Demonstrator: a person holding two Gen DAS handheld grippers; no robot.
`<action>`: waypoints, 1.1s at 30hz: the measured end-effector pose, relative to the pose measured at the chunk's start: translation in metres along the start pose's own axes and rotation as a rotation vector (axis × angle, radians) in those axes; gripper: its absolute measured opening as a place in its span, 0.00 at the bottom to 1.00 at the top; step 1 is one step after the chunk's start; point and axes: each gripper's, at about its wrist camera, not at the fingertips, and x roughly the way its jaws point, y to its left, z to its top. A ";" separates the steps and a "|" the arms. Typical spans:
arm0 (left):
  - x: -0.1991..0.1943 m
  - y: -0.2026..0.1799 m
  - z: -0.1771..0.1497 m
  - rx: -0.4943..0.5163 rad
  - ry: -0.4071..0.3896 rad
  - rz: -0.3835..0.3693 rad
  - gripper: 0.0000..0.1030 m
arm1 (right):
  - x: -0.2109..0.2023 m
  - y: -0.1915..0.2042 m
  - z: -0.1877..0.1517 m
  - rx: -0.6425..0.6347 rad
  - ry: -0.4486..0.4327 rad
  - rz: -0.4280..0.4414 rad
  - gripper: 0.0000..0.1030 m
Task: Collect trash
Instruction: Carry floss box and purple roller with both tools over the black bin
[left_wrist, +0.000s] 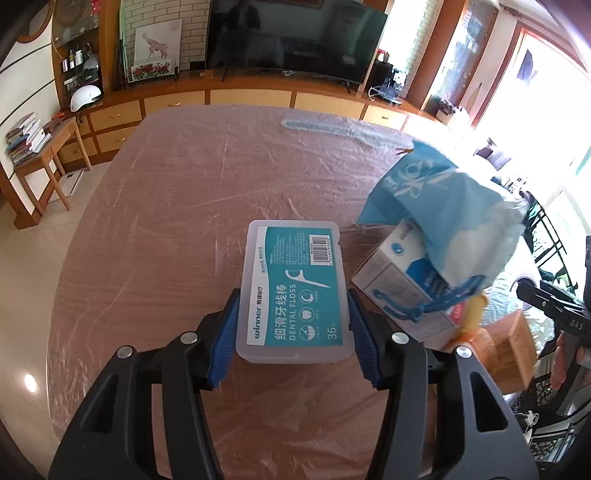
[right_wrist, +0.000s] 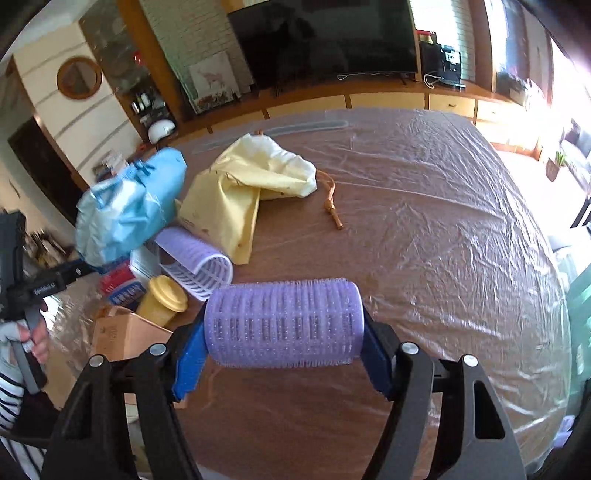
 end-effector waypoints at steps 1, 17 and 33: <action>-0.006 -0.001 -0.001 0.009 -0.008 -0.004 0.54 | -0.005 -0.001 -0.001 0.011 -0.008 0.017 0.68; -0.098 -0.061 -0.080 0.292 -0.012 -0.205 0.54 | -0.089 0.061 -0.044 -0.109 -0.004 0.241 0.68; -0.037 -0.098 -0.166 0.379 0.239 -0.274 0.54 | -0.032 0.084 -0.141 -0.162 0.276 0.214 0.68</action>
